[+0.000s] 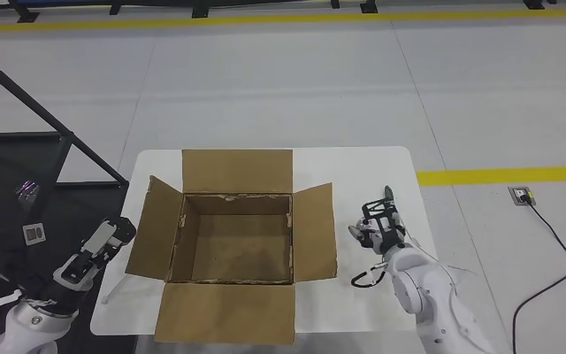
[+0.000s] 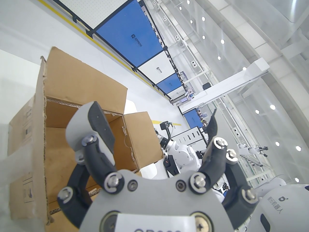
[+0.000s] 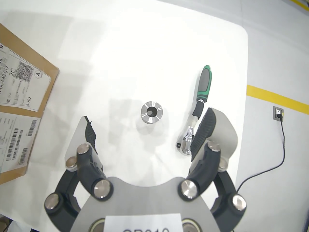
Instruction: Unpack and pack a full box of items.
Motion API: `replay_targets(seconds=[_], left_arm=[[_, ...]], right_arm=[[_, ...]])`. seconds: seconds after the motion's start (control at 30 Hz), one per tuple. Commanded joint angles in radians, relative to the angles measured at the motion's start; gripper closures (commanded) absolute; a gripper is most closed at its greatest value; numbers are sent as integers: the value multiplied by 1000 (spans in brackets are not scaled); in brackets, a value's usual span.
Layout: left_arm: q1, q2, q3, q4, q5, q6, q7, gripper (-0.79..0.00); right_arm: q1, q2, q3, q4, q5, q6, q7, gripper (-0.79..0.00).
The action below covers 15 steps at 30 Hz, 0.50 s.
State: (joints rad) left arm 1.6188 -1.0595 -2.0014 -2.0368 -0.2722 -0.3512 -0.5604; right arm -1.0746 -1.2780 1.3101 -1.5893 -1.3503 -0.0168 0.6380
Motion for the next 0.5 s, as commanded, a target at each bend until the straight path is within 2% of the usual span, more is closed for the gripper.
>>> replay_targets(seconds=[0.0, 0.07, 0.1, 0.17, 0.2, 0.37, 0.47], left_arm=[[0, 0, 0, 0, 0, 0, 0, -785], [0, 0, 0, 0, 0, 0, 0, -785], [0, 0, 0, 0, 0, 0, 0, -785], [0, 0, 0, 0, 0, 0, 0, -785], [0, 0, 0, 0, 0, 0, 0, -785], [0, 0, 0, 0, 0, 0, 0, -785], [0, 0, 0, 0, 0, 0, 0, -785]], right_arm=[[21, 1, 3, 50, 5, -44, -12, -785], [40, 1, 3, 103, 7, -65, -31, -785], [49, 1, 2, 127, 14, -77, -43, -745], [69, 1, 3, 174, 25, -106, -60, -585], [78, 1, 5, 194, 33, -118, -66, -536], [113, 2, 10, 265, 76, -179, -86, -480], [137, 0, 6, 303, 93, -193, -84, -486]])
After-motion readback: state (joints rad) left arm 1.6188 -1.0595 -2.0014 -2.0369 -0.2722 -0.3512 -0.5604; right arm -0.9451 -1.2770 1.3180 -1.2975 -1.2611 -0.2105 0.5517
